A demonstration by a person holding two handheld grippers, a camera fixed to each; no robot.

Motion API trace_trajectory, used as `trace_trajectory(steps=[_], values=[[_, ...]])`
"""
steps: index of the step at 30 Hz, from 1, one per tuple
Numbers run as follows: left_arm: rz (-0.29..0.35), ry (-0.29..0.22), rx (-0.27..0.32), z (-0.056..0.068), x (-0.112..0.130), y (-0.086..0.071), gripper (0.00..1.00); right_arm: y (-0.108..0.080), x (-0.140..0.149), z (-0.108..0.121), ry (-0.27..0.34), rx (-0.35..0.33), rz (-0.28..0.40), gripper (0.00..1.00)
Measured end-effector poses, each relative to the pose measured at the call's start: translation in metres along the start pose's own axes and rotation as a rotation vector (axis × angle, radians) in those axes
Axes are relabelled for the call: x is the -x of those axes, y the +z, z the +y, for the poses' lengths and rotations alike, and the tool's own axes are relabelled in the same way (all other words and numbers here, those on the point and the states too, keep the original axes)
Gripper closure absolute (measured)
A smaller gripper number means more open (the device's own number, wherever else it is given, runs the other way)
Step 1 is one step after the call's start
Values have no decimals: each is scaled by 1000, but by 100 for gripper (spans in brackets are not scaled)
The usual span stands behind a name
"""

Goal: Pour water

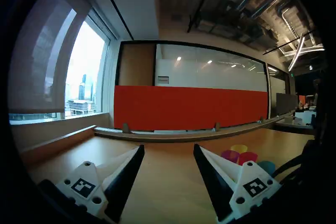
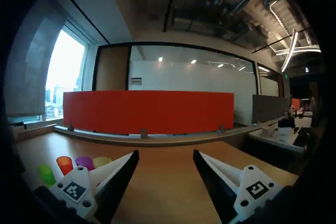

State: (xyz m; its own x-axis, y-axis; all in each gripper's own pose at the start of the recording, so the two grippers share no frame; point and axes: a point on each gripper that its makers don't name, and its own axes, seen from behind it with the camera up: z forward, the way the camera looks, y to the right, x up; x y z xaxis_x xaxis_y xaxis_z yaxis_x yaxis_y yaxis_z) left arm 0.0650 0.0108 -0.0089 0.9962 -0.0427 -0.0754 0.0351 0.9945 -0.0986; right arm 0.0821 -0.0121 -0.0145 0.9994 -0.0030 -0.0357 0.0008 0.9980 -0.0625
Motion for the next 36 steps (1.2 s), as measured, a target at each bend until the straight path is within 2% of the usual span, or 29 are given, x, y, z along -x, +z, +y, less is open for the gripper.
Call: trace_trajectory(steps=[8,20,29,36], values=[[8,-9,-33,-5,13,1,14,-6,1,5,27,16,6,0],[-3,-8,-48,-4,29,0,14,-7,6,10,18,41,-13,0],[-14,-17,-60,-9,39,-2,14,-7,8,11,21,44,-19,0],[-28,11,-61,-7,46,-2,14,-10,10,12,13,46,-26,0]])
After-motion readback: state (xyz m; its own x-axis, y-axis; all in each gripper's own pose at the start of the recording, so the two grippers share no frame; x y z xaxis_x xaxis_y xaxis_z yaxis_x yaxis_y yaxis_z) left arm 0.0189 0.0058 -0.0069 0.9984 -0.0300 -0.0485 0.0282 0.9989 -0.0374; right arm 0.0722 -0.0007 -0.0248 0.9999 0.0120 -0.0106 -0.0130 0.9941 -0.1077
